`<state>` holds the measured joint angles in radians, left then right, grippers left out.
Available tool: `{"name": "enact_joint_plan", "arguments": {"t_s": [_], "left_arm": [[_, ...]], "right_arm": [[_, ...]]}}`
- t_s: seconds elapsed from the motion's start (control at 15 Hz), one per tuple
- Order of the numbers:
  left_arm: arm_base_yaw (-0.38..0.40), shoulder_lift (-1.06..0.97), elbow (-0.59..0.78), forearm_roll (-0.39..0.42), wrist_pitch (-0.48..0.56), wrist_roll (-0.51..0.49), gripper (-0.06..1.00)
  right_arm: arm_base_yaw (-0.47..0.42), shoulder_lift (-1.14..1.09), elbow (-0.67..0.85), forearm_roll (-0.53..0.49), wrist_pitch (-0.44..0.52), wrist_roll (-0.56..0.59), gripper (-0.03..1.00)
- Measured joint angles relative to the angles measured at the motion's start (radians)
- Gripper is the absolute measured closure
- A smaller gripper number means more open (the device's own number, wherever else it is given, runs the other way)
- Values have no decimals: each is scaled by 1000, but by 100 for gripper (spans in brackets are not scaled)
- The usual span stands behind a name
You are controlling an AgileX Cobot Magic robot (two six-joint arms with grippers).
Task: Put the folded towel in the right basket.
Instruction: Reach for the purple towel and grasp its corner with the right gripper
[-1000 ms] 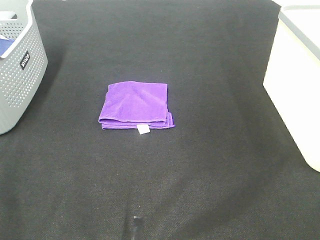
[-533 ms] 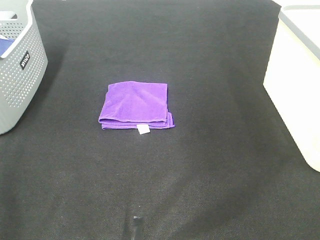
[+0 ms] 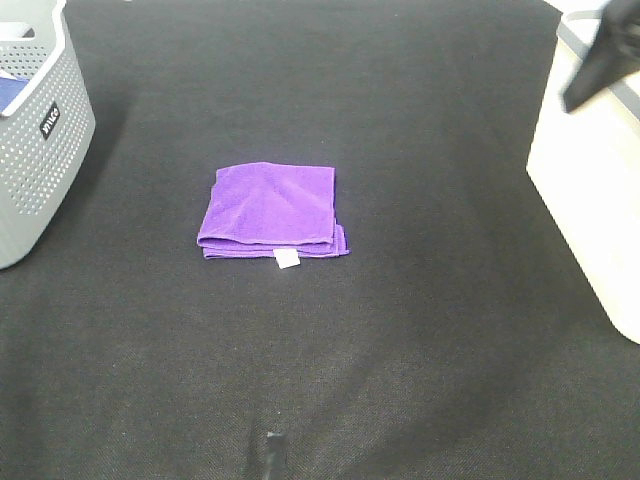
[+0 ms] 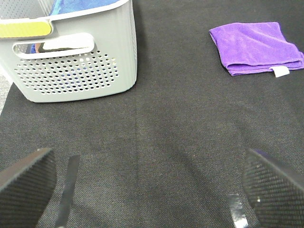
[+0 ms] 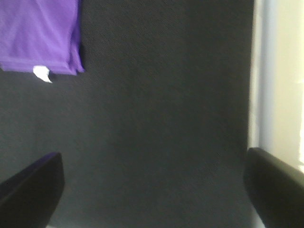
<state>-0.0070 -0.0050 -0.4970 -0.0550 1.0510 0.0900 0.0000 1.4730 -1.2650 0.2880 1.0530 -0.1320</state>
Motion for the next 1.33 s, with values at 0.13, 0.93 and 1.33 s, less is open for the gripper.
{"name": "enact_joint_plan", "arguments": {"t_s": [0.13,0.93,1.33], "left_arm": [[0,0,0,0,0,0,-4],[0,0,0,0,0,0,-4],[0,0,0,0,0,0,-4]], "right_arm": [[82,167,-129,17,-14,0,2],[324,985,-817,221,51,50,3],[324,1048,-817,235,-46,34,5]]}}
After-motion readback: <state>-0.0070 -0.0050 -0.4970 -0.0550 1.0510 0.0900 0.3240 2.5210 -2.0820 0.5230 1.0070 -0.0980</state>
